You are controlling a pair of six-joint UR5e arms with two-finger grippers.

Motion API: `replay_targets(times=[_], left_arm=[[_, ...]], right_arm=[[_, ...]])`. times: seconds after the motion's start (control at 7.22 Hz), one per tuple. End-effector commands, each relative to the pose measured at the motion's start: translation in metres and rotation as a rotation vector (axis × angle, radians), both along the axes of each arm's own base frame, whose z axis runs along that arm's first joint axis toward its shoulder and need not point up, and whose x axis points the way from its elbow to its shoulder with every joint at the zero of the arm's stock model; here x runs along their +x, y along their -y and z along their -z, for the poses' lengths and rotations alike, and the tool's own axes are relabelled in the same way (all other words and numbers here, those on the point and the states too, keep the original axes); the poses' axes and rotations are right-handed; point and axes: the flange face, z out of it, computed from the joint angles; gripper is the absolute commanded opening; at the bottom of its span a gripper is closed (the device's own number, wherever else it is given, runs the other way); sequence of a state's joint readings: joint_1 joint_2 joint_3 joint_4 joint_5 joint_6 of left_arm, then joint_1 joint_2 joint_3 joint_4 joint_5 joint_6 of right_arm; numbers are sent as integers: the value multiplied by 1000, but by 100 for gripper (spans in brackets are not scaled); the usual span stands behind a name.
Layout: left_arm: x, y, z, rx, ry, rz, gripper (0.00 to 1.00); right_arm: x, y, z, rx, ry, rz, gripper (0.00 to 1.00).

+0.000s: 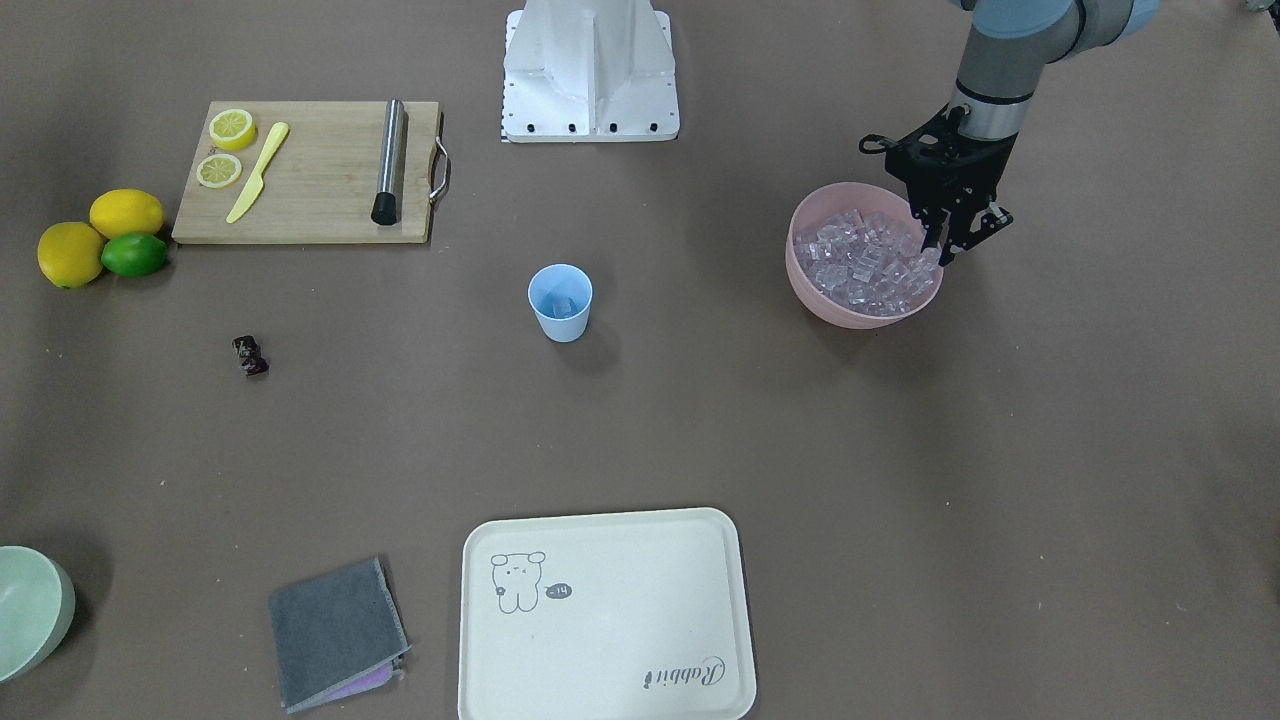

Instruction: Put ice and cherries in cup

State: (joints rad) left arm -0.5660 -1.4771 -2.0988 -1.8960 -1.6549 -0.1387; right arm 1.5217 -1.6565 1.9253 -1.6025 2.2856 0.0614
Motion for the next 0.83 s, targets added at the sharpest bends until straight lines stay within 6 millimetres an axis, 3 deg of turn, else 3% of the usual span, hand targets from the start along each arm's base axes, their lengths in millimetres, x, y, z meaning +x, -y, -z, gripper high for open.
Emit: replay_targets(times=[0.0,0.42,0.55,0.69], left_arm=[[-1,-1,3,2,-6,0,24],[-17,6,18,-17,-53,4,17],[-25,20,32,-45,-109,5,14],[-18,28,45,-69,-153,26,5]], right_arm=[[0,0,0,1,0,0,100],[0,0,0,-1,0,0,100],[0,0,0,0,0,-1,100],[0,0,1,1,0,-1,100]])
